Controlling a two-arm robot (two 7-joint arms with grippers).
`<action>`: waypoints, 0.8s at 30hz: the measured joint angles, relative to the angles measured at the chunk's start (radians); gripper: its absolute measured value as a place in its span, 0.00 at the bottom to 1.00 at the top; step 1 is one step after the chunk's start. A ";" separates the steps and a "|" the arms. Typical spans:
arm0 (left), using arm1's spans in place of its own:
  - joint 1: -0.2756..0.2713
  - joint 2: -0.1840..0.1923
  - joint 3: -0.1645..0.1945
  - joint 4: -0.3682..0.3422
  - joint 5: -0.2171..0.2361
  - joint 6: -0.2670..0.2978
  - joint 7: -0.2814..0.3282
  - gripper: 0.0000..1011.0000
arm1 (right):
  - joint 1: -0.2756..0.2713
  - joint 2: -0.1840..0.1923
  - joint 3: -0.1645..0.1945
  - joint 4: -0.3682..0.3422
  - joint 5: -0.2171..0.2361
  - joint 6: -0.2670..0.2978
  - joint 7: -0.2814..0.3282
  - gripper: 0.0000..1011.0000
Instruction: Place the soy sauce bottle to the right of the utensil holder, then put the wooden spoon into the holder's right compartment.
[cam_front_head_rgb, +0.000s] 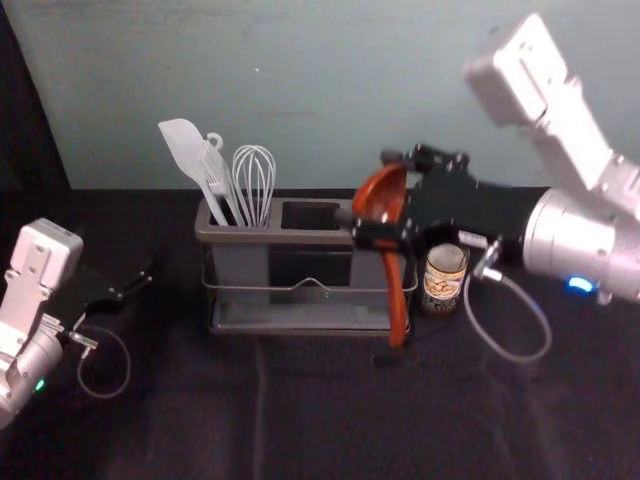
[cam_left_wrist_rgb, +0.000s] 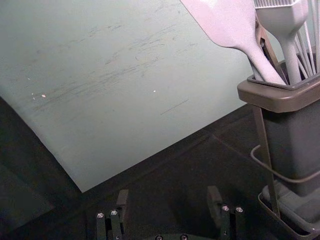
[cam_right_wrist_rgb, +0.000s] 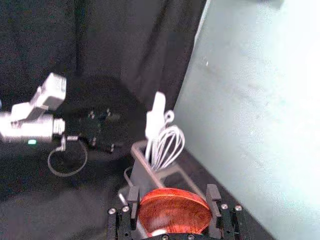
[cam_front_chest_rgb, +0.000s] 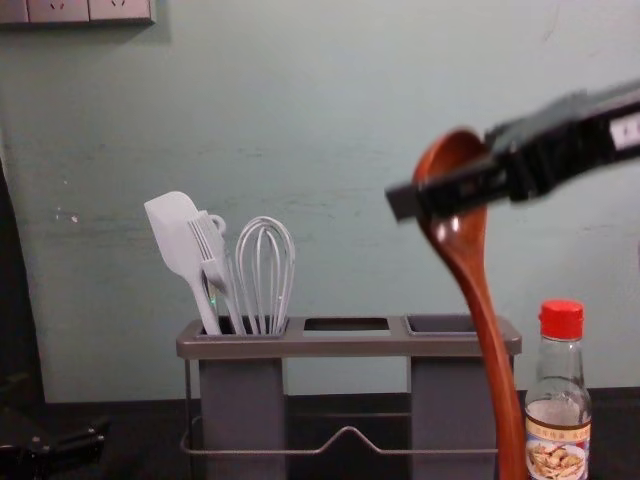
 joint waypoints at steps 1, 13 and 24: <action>0.000 0.000 0.000 0.000 0.000 0.000 0.000 1.00 | 0.007 0.000 0.003 -0.002 0.005 0.000 0.000 0.83; 0.000 0.000 0.000 0.000 0.000 0.000 0.000 1.00 | 0.113 -0.036 0.037 0.016 0.056 0.006 -0.025 0.83; 0.000 0.000 0.000 0.000 0.000 0.000 0.000 1.00 | 0.251 -0.078 0.006 0.166 0.087 -0.015 -0.022 0.83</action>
